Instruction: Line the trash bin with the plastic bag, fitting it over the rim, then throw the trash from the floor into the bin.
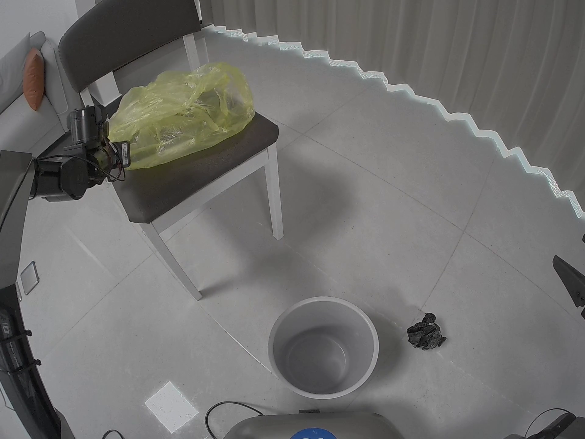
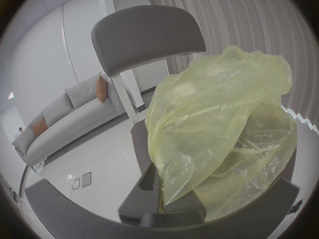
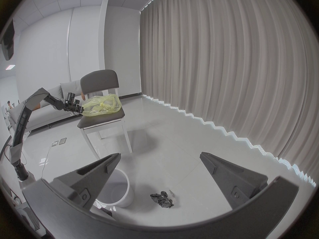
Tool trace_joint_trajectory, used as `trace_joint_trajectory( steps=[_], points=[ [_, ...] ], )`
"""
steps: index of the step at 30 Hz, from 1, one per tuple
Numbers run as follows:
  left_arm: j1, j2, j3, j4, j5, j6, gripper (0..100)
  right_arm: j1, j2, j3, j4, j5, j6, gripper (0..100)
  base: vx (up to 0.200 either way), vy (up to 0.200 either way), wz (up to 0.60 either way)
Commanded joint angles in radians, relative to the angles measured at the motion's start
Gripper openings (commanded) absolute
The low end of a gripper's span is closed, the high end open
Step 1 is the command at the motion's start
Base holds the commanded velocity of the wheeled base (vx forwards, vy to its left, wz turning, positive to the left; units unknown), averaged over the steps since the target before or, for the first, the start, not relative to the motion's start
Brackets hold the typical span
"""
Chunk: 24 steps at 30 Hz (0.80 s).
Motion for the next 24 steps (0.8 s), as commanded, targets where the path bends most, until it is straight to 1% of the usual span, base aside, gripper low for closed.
trace_joint_trajectory(
  steps=[1,5,8,11,14,17,19,20,24],
  points=[
    [-0.009,-0.090,0.031,0.001,-0.012,0.002,0,0.000,-0.001,0.002,-0.001,0.001,0.000,100,0.000,0.000,0.00],
    [-0.040,-0.181,0.054,0.008,-0.042,0.002,0,0.006,-0.002,0.002,-0.001,-0.001,0.000,100,0.000,0.000,0.00],
    [-0.081,-0.274,0.102,0.013,-0.060,0.005,0,0.043,-0.005,0.004,-0.001,-0.002,0.003,100,0.000,0.000,0.00],
    [-0.113,-0.348,0.142,0.017,-0.081,0.031,0,0.078,-0.005,0.009,0.001,-0.004,0.003,100,0.000,0.000,0.00],
    [-0.162,-0.448,0.188,0.051,-0.092,0.091,0,0.141,-0.001,0.021,-0.001,-0.013,0.004,100,0.000,0.000,0.00],
    [-0.228,-0.514,0.188,0.090,-0.094,0.108,0,0.154,-0.001,0.021,-0.001,-0.013,0.006,100,0.000,0.000,0.00],
    [-0.242,-0.528,0.186,0.102,-0.094,0.111,0,0.154,-0.001,0.021,-0.001,-0.013,0.006,100,0.000,0.000,0.00],
    [-0.299,-0.580,0.168,0.166,-0.111,0.137,0,0.154,-0.005,0.021,-0.001,-0.011,0.006,100,0.000,0.000,0.00],
    [-0.394,-0.646,0.117,0.300,-0.134,0.180,0,0.154,-0.007,0.018,-0.003,-0.013,0.015,100,0.000,0.000,0.00]
  ],
)
